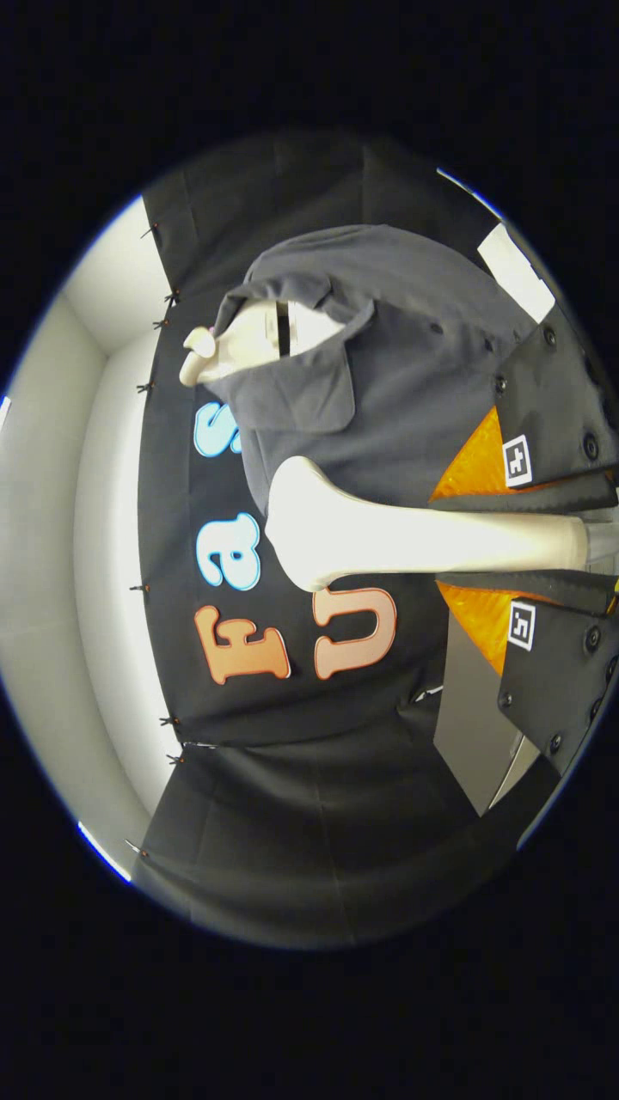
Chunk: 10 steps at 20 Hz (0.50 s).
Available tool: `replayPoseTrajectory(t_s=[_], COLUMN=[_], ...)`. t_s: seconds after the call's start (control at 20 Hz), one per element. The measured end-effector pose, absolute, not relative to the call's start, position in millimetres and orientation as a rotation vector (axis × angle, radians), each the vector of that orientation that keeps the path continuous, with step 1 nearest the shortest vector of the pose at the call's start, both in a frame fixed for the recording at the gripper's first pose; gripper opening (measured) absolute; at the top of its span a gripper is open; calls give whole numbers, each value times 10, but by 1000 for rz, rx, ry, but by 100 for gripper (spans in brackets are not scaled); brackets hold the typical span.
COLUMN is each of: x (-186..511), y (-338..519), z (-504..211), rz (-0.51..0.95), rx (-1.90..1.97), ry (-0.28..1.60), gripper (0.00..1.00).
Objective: Iron the clothes twice with a garment steamer, once on the left side and once on the right side.
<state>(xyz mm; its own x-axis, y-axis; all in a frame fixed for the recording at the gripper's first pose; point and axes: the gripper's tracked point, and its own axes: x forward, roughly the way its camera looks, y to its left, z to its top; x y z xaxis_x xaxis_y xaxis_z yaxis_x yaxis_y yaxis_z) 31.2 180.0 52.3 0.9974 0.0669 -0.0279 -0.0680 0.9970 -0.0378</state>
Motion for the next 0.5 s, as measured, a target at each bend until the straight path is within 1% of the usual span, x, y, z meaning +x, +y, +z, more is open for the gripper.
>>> replayPoseTrajectory(t_s=[0.25, 0.5], x=[207, 272], y=[1287, 823], z=[558, 387], rz=[54, 28], rx=[-30, -9], ry=[-4, 11], gripper=[35, 35])
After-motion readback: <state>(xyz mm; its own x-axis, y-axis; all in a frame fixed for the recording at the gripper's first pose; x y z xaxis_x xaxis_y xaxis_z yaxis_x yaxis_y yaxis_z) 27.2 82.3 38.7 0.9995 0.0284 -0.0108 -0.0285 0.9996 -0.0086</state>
